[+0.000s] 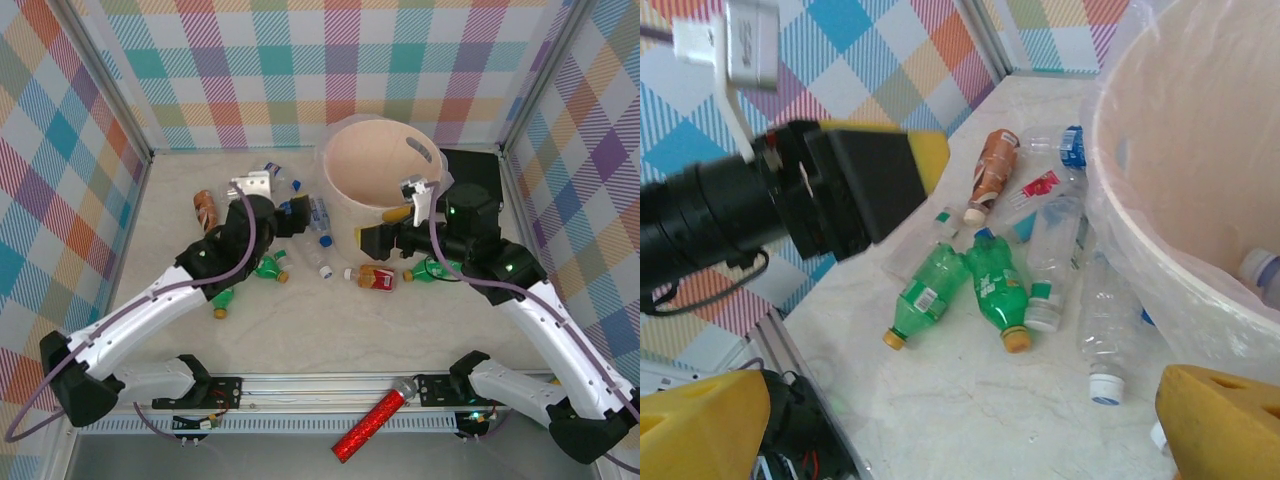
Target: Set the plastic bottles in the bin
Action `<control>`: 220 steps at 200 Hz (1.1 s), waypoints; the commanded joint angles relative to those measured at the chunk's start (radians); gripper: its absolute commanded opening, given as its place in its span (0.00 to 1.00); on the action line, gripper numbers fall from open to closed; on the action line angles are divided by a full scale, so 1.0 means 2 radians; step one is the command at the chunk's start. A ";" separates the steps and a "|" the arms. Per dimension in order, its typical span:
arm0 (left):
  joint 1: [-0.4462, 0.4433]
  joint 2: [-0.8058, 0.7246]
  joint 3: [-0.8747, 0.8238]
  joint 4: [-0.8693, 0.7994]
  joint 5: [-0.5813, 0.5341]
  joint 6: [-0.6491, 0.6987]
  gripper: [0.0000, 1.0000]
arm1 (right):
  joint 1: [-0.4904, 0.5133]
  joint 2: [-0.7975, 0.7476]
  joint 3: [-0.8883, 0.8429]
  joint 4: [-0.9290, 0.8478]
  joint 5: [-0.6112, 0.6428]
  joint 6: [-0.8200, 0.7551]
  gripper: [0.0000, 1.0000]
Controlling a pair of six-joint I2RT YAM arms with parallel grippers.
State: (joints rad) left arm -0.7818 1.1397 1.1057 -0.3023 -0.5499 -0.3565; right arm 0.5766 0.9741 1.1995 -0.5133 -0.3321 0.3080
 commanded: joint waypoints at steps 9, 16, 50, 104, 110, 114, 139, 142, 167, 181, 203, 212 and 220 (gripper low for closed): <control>0.015 -0.046 -0.045 -0.112 -0.047 -0.094 1.00 | 0.009 0.018 0.021 0.036 -0.027 0.020 0.99; 0.020 -0.056 -0.059 -0.129 -0.048 -0.111 0.99 | 0.013 0.024 0.024 0.039 -0.028 0.020 0.99; 0.046 -0.104 -0.121 -0.179 -0.036 -0.176 1.00 | 0.030 0.053 0.042 0.045 -0.030 0.007 0.99; 0.056 -0.143 -0.181 -0.229 -0.025 -0.242 0.99 | 0.047 0.061 0.040 0.056 -0.033 -0.004 0.99; 0.056 -0.143 -0.186 -0.232 -0.022 -0.246 1.00 | 0.049 0.060 0.039 0.059 -0.032 -0.004 0.99; 0.058 -0.143 -0.190 -0.233 -0.019 -0.249 0.99 | 0.050 0.060 0.038 0.061 -0.032 -0.004 0.99; 0.066 -0.135 -0.205 -0.235 0.002 -0.256 1.00 | 0.057 0.056 0.035 0.060 -0.030 -0.006 0.99; 0.067 -0.133 -0.205 -0.236 0.004 -0.257 1.00 | 0.057 0.055 0.034 0.060 -0.030 -0.006 0.99; 0.083 -0.111 -0.206 -0.249 0.006 -0.255 0.99 | 0.060 0.048 0.026 0.060 -0.024 -0.012 0.99; 0.099 -0.102 -0.208 -0.248 0.011 -0.252 1.00 | 0.061 0.047 0.025 0.057 -0.021 -0.017 0.99; 0.128 -0.099 -0.230 -0.215 0.039 -0.247 1.00 | 0.061 0.046 0.025 0.053 -0.024 -0.020 0.99; 0.142 -0.097 -0.241 -0.194 0.059 -0.243 1.00 | 0.061 0.045 0.024 0.053 -0.024 -0.020 0.99; 0.157 -0.094 -0.249 -0.179 0.071 -0.243 1.00 | 0.061 0.045 0.022 0.054 -0.024 -0.020 0.99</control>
State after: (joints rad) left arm -0.5308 0.9390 0.6575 -0.7307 -0.4950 -0.8482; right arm 0.6907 1.0843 1.2526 -0.4328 -0.3763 0.2951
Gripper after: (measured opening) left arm 0.995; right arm 0.990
